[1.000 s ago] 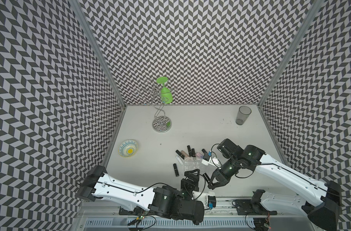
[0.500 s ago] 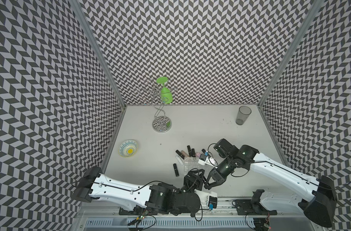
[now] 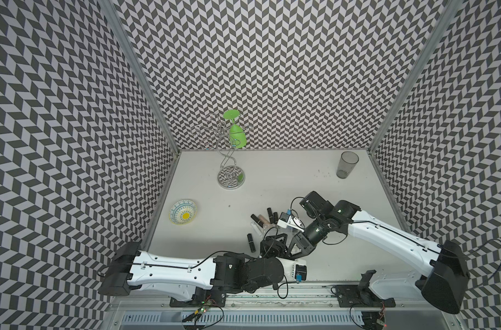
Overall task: Arrange the lipsticks in the organizer
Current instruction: Adjust the lipstick.
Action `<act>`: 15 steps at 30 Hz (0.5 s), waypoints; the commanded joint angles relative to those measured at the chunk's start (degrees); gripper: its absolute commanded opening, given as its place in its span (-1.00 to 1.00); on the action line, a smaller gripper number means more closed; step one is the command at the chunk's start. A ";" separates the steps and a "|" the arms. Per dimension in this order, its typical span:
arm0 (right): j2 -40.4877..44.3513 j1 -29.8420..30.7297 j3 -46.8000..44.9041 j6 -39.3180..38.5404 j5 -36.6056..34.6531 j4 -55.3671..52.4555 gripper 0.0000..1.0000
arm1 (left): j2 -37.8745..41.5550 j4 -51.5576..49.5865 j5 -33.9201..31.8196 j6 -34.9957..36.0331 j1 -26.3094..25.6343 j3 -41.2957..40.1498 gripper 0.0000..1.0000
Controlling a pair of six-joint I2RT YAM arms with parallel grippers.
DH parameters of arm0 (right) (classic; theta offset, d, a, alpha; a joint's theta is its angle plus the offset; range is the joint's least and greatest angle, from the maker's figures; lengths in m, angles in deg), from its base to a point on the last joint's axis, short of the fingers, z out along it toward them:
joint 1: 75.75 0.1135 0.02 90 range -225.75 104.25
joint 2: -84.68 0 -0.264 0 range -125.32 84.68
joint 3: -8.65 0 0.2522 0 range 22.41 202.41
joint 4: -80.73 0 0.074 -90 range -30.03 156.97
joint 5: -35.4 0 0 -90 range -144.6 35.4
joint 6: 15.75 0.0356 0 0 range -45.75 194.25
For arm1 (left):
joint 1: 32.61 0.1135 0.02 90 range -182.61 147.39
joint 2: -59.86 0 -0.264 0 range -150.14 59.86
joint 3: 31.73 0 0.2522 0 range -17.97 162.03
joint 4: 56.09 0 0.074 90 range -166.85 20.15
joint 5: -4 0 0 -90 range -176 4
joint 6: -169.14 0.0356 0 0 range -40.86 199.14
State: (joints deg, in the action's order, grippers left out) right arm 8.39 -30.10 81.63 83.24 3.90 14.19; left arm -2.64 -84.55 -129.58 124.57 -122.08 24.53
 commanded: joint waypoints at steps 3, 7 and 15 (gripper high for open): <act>-1.10 -0.13 1.27 -0.90 2.10 2.92 -0.60 | -0.37 4.31 3.41 -0.34 0.84 -0.79 0.08; -0.68 -0.12 1.25 -0.84 2.62 3.03 -0.59 | 0.19 4.18 3.27 0.00 0.86 -0.97 -0.26; -0.92 -0.12 1.20 -0.51 1.74 3.02 -0.38 | -1.68 3.88 2.75 -0.86 0.83 -0.71 -0.40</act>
State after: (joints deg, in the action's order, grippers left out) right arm 7.36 -30.30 81.68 83.35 5.26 13.62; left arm -3.89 -84.00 -128.35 124.81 -121.06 23.39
